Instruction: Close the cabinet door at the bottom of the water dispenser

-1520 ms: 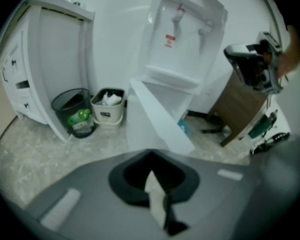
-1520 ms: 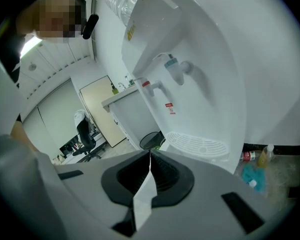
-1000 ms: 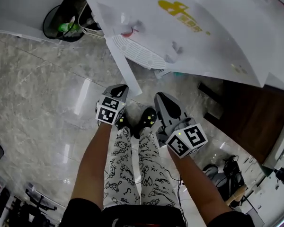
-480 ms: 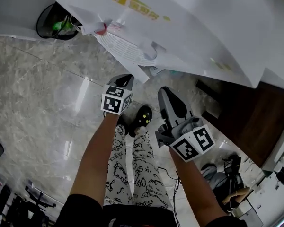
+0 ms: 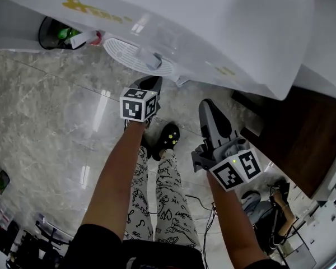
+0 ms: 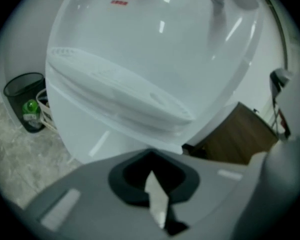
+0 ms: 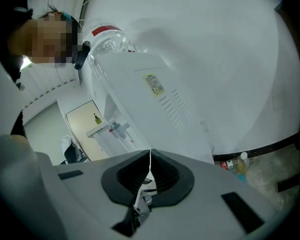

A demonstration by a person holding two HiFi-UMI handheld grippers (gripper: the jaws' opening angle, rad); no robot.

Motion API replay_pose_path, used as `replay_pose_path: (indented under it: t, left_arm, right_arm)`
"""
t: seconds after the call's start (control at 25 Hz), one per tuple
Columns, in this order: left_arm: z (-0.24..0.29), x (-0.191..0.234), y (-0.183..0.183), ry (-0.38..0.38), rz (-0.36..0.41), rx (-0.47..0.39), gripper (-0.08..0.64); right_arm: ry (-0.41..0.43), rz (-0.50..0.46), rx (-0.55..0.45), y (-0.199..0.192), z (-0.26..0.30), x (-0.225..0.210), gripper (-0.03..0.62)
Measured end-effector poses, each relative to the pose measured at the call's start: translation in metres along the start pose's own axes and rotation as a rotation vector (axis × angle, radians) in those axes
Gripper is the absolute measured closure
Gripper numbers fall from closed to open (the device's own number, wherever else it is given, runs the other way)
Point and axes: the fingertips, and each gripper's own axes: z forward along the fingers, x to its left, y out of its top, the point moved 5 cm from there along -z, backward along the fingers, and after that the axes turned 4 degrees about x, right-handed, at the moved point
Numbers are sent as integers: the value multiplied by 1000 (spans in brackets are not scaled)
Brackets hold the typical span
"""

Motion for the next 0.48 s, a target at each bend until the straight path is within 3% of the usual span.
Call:
replay_pose_path:
  t: [0.12, 0.32, 0.4, 0.48]
  left_arm:
    - [1, -6, 1, -17, -48, -35, 560]
    - [3, -13, 0, -49, -33, -34, 560]
    - [-7, -20, 1, -45, 26, -40, 560]
    - [-28, -32, 4, -38, 134, -56, 560]
  right_arm:
    - [-17, 7, -11, 4, -8, -4, 575]
    - [-27, 13, -12, 0, -11, -7, 575]
    - [-22, 9, -11, -1, -12, -4, 575]
    - [-7, -4, -8, 0, -11, 4, 575]
